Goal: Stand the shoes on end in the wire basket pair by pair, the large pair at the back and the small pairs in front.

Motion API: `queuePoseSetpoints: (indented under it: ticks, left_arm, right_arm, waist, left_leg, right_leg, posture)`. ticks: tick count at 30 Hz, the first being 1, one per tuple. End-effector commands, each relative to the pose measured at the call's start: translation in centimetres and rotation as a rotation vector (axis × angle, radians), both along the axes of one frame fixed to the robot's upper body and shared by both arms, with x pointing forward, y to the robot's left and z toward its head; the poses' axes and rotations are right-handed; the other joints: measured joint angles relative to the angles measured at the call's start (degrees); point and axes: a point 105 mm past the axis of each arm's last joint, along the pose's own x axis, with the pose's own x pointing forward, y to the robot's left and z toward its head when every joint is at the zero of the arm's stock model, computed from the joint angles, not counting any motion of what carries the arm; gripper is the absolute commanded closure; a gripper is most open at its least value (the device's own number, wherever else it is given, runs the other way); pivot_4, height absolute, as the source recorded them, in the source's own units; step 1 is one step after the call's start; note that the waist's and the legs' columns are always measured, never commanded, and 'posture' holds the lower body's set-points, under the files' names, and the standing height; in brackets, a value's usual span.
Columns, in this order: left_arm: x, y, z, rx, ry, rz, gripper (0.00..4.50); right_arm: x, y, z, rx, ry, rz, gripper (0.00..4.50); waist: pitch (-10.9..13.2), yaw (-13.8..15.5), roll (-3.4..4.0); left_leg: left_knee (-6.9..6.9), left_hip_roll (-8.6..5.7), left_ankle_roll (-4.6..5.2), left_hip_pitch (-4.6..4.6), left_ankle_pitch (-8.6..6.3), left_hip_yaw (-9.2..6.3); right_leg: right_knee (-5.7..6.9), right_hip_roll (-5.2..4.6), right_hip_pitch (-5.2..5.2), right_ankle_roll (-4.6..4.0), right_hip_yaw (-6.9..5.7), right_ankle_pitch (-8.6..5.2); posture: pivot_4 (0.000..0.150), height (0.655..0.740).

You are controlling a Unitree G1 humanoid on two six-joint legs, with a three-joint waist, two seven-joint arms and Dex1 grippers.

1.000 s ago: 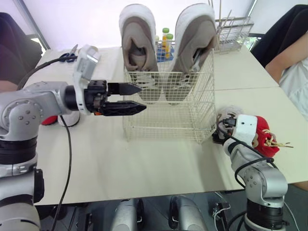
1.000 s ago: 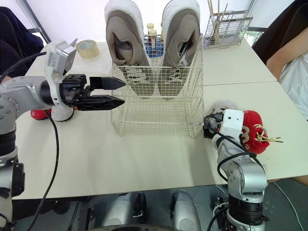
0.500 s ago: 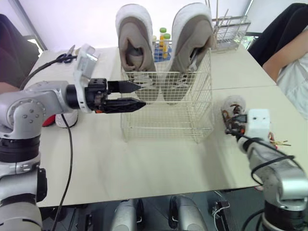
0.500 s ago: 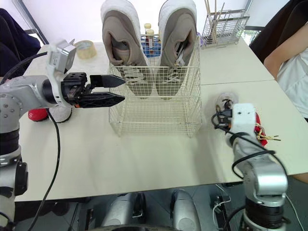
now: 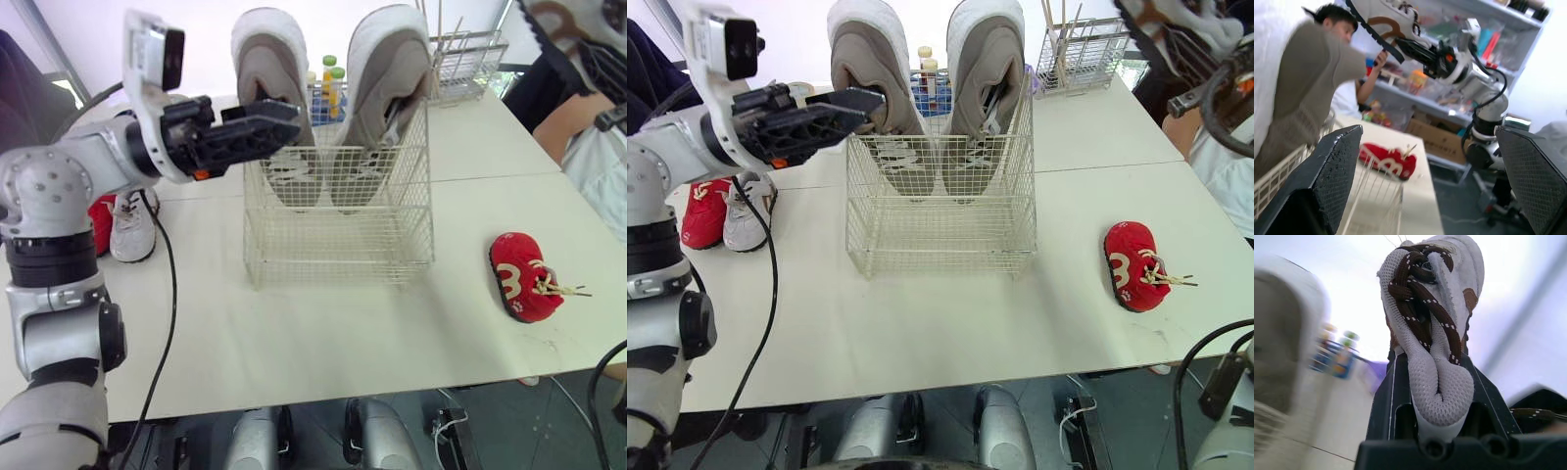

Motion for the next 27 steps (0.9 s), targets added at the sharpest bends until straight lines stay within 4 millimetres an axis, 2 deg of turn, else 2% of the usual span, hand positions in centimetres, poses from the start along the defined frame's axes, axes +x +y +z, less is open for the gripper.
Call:
queuePoseSetpoints:
  ticks: [1, 6, 13, 18, 27]
  left_arm:
    - [-0.7, 1.1, 2.2, -0.047, 0.004, -0.031, 0.00]
    - [-0.5, 2.3, 3.0, -0.037, 0.070, -0.030, 0.00]
    - [-1.3, 2.2, 3.8, -0.010, 0.092, -0.068, 0.00]
    - [-1.9, 1.7, 3.7, 0.005, 0.097, -0.102, 0.00]
    - [-2.0, 0.7, 1.7, 0.082, 0.119, -0.102, 0.00]
  right_arm:
    - [-2.6, 3.5, 1.2, -0.166, -0.008, 0.265, 4.05]
    - [-4.1, 6.7, 0.9, -0.285, 0.068, 0.530, 4.05]
    - [-2.9, 9.7, -1.3, -0.450, 0.086, 0.672, 4.05]
    - [-1.9, 10.4, -2.3, -0.497, 0.085, 0.711, 4.05]
    - [-2.4, 11.6, -2.2, -0.531, 0.051, 0.785, 4.05]
  waist:
    - [0.00, 0.00, -0.02]
    - [0.00, -0.04, -0.04]
    - [0.02, 0.08, -0.09]
    - [0.03, 0.10, -0.10]
    - [0.03, 0.06, -0.10]
  left_leg:
    - [0.00, 0.02, 0.00, 0.01, 0.00, -0.01]
    - [0.03, 0.01, 0.00, 0.03, 0.00, 0.02]
    - [0.03, 0.01, 0.00, 0.02, 0.00, 0.05]
    - [0.04, 0.01, 0.00, 0.02, 0.01, 0.10]
    - [0.06, 0.02, -0.03, 0.06, 0.02, 0.16]
  right_leg:
    - [0.00, 0.01, 0.01, 0.00, -0.01, 0.00]
    - [0.01, -0.01, 0.02, 0.00, 0.01, 0.01]
    - [0.01, -0.04, 0.02, 0.00, 0.02, 0.00]
    - [0.03, -0.06, 0.01, 0.00, 0.02, 0.01]
    - [0.10, -0.05, -0.01, 0.00, 0.05, 0.01]
  posture:
    - [0.150, 0.7400]
    - [0.150, 0.7400]
    - [0.150, 0.7400]
    - [0.150, 0.7400]
    - [0.150, 0.7400]
